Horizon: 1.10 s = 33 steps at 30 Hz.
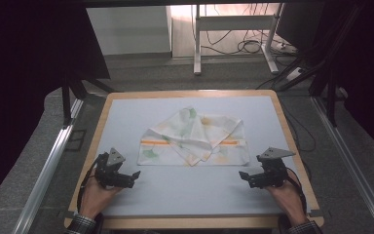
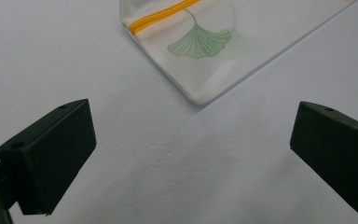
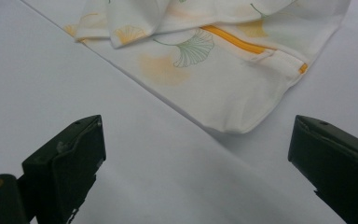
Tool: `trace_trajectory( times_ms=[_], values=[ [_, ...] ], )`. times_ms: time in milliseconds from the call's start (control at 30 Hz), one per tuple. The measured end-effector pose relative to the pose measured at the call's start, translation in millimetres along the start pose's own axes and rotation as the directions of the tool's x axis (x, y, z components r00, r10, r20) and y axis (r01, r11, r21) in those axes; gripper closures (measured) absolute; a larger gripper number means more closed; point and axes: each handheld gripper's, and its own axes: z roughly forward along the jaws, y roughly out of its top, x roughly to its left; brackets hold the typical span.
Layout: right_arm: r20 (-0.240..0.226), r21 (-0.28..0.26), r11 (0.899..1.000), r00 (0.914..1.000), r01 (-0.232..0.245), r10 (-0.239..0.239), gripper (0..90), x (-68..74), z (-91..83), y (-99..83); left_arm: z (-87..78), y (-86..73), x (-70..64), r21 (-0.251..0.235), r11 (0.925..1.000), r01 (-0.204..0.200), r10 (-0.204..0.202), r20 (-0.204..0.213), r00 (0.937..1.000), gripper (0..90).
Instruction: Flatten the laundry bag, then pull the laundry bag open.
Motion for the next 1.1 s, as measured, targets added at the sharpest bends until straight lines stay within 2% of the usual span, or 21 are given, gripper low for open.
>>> trace_trajectory(
  times_ms=[233, 300, 333, 433, 567, 767, 833, 1000, 1100],
  values=[
    [0.023, 0.007, 1.000, 0.9997, -0.004, 0.004, 4.6, -2.2, 0.9, 1.0, -0.4, 0.6, 2.7, -0.006, 0.9999, 0.015, -0.015, 0.011, 0.9998, 5.5],
    [0.039, 0.010, 1.000, 0.9992, -0.013, 0.012, 4.6, -3.0, 2.0, 1.1, 0.3, 1.0, 2.8, -0.005, 0.9999, 0.014, -0.014, 0.015, 0.9998, 8.2],
    [0.065, 0.013, 1.000, 0.9977, -0.020, 0.019, 4.4, -3.4, 3.5, 1.7, 1.8, 2.1, 2.9, 0.000, 1.0000, 0.009, -0.009, 0.012, 0.9999, 9.1],
    [0.078, 0.017, 0.999, 0.9964, -0.033, 0.032, 2.7, -4.4, 6.2, 2.8, 4.0, 4.4, 3.3, -0.002, 1.0000, 0.000, 0.000, 0.008, 1.0000, 12.6],
    [0.081, 0.029, 0.999, 0.9959, -0.044, 0.041, 2.6, -4.7, 11.0, 3.9, 9.0, 9.1, 6.7, -0.002, 0.9999, -0.012, 0.012, -0.002, 0.9999, 18.5],
    [0.093, 0.055, 0.997, 0.9946, -0.053, 0.048, 2.2, -4.8, 20.6, 8.9, 16.9, 14.5, 13.4, -0.015, 0.9998, 0.008, -0.008, 0.008, 0.9999, 27.6],
    [0.114, 0.076, 0.996, 0.9929, -0.044, 0.035, 7.5, -6.7, 24.6, 11.1, 19.6, 16.5, 14.0, -0.022, 0.9997, 0.010, -0.010, 0.010, 0.9999, 28.4],
    [0.120, 0.099, 0.993, 0.9917, -0.058, 0.045, 14.7, -8.9, 25.1, 14.0, 24.5, 18.2, 13.5, -0.021, 0.9997, 0.010, -0.010, 0.018, 0.9998, 30.7],
    [0.145, 0.092, 0.993, 0.9880, -0.068, 0.055, 27.3, -11.6, 23.8, 17.7, 28.5, 20.5, 13.6, -0.023, 0.9997, 0.011, -0.010, 0.025, 0.9996, 31.8]
  ],
)
